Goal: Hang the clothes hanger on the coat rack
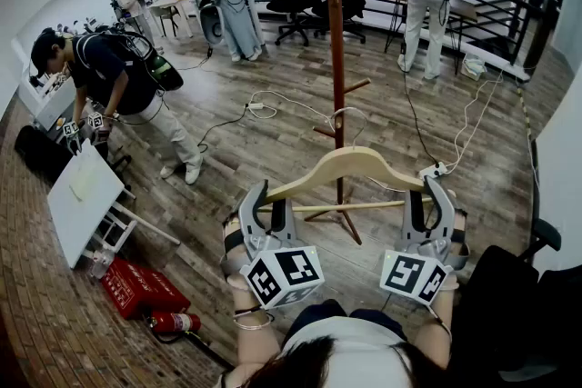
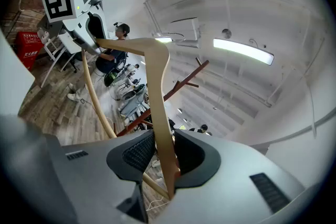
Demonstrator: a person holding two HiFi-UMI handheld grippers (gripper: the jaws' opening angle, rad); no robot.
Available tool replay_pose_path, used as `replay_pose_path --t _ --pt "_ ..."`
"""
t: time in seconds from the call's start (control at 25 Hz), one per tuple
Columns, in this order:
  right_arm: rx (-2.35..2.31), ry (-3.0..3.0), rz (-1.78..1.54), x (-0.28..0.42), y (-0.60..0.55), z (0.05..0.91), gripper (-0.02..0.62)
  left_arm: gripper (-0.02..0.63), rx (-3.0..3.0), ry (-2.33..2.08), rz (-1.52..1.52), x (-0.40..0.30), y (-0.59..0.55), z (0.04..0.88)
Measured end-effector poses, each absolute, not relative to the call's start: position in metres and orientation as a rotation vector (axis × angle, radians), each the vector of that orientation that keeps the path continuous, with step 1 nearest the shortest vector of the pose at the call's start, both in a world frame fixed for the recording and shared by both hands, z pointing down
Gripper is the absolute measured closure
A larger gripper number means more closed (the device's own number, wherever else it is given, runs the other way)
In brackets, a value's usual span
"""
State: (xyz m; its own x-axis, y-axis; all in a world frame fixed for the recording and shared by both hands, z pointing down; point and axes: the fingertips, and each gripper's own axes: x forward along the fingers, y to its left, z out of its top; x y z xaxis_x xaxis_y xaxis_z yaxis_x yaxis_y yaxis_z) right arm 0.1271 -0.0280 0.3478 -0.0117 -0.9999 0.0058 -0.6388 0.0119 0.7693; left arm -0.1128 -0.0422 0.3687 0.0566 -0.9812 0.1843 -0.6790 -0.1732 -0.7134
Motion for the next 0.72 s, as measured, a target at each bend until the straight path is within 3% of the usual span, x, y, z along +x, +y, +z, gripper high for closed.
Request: replay_pose_path --t 0.72 --pt "1.718 -1.744 -0.781 0.111 -0.021 0.350 0.466 0.473 -1.938 1.678 -0.876 -0.125 -0.039 0.368"
